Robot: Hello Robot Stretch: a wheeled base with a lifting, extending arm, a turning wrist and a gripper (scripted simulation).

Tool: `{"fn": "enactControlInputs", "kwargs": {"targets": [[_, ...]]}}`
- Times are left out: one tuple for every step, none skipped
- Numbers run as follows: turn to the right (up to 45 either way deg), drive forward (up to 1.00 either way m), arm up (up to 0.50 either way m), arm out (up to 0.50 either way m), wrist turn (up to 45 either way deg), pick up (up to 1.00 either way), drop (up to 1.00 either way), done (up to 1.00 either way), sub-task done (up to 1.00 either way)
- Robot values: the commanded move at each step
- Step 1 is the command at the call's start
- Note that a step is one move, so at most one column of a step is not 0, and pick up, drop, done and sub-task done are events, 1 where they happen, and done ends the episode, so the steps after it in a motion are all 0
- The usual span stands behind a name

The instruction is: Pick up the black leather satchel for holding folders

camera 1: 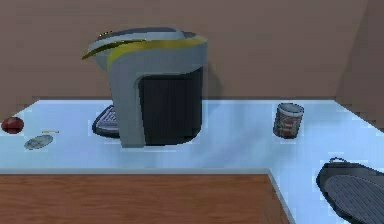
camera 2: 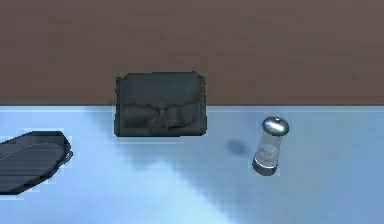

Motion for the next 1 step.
{"fn": "enactControlInputs", "kwargs": {"targets": [[0.0, 0.00, 0.38, 0.00, 0.0, 0.00, 0.00, 0.00, 0.00]]}}
